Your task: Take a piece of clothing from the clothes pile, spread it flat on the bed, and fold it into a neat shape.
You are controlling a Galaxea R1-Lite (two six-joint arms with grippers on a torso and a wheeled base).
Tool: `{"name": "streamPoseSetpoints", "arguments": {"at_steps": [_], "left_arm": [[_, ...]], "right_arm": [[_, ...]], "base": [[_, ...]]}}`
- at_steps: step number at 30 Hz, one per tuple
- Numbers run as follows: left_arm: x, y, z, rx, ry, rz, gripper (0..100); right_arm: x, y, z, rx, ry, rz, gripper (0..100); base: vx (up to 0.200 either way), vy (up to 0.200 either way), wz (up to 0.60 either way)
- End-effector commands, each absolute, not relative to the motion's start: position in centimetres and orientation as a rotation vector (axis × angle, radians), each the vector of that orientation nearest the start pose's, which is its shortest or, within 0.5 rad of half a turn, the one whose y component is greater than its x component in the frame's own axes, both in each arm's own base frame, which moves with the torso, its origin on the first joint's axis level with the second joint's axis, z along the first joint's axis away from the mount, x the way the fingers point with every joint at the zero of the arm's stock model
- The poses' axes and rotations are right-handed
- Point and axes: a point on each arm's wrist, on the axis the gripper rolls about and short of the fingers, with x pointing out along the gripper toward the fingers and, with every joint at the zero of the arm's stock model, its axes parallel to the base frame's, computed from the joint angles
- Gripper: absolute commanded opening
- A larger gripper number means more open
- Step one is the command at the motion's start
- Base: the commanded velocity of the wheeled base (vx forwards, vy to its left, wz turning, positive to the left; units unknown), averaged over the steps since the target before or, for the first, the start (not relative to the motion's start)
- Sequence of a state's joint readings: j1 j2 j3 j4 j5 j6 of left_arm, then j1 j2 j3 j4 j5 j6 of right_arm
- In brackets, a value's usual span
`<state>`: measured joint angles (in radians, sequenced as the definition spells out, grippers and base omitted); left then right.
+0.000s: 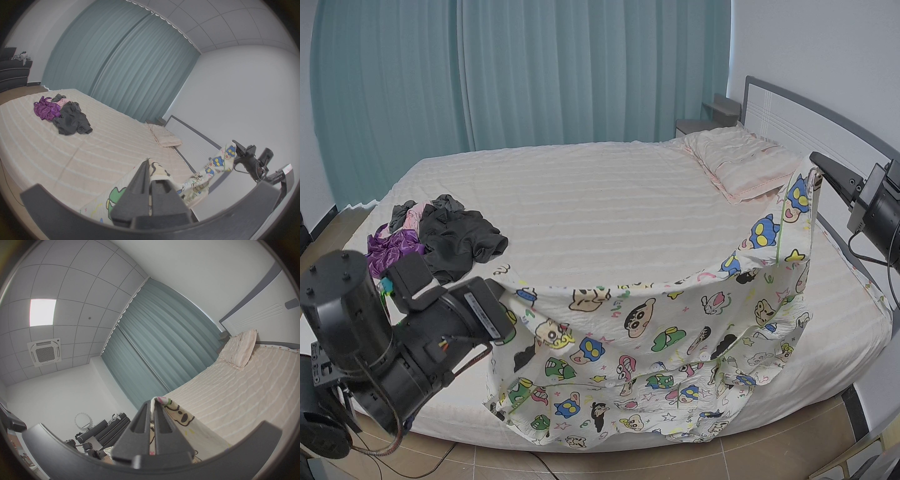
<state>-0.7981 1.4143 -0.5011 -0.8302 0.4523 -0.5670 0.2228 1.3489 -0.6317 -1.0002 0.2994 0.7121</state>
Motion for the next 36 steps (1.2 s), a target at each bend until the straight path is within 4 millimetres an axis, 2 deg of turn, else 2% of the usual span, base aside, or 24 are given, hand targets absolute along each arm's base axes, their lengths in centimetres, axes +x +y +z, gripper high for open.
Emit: {"name": "streamPoseSetpoints", "arguments": {"at_steps": [1, 6, 10, 12, 15, 16, 20, 21, 24, 27, 36], "left_arm": [[17.8, -15.3, 19.9, -0.516, 0.15, -0.278, 0], [19.4, -16.0, 19.8, -0.51, 0.15, -0.252, 0], [21.7, -16.2, 19.5, -0.509, 0.148, -0.207, 0], [22.1, -16.2, 19.4, -0.508, 0.15, -0.205, 0], [24.2, -16.6, 18.2, -0.491, 0.189, -0.2, 0], [24.3, -16.7, 18.1, -0.491, 0.191, -0.201, 0], [27.4, -17.3, 15.7, -0.472, 0.237, -0.15, 0], [27.6, -17.3, 15.5, -0.471, 0.242, -0.146, 0], [29.4, -17.6, 14.0, -0.46, 0.262, -0.117, 0], [30.8, -17.6, 13.4, -0.47, 0.253, -0.096, 0], [33.7, -18.3, 12.5, -0.476, 0.238, -0.079, 0]], "right_arm": [[21.7, 5.3, 26.5, 0.68, -0.098, 0.587, 0], [22.9, 5.4, 26.8, 0.677, -0.119, 0.582, 0], [23.9, 5.4, 26.8, 0.678, -0.12, 0.577, 0], [24.1, 5.4, 26.9, 0.677, -0.122, 0.572, 0], [25.8, 5.5, 26.7, 0.679, -0.114, 0.56, 0], [25.8, 5.5, 26.7, 0.679, -0.114, 0.56, 0], [28.1, 5.5, 26.3, 0.683, -0.106, 0.536, 0], [28.3, 5.5, 26.3, 0.682, -0.106, 0.532, 0], [30.0, 5.8, 25.6, 0.69, -0.099, 0.492, 0], [31.3, 5.9, 24.8, 0.695, -0.084, 0.464, 0], [34.1, 5.3, 22.1, 0.7, -0.024, 0.406, 0]], "base": [[0.2, 0.0, 0.0], [0.2, 0.0, 0.0], [0.2, 0.0, 0.0], [0.2, 0.0, 0.0], [0.2, 0.0, 0.0], [0.0, 0.0, 0.0], [0.0, 0.0, 0.0], [0.0, 0.0, 0.0], [0.0, 0.0, 0.0], [0.0, 0.0, 0.0], [0.2, 0.0, 0.0]]}}
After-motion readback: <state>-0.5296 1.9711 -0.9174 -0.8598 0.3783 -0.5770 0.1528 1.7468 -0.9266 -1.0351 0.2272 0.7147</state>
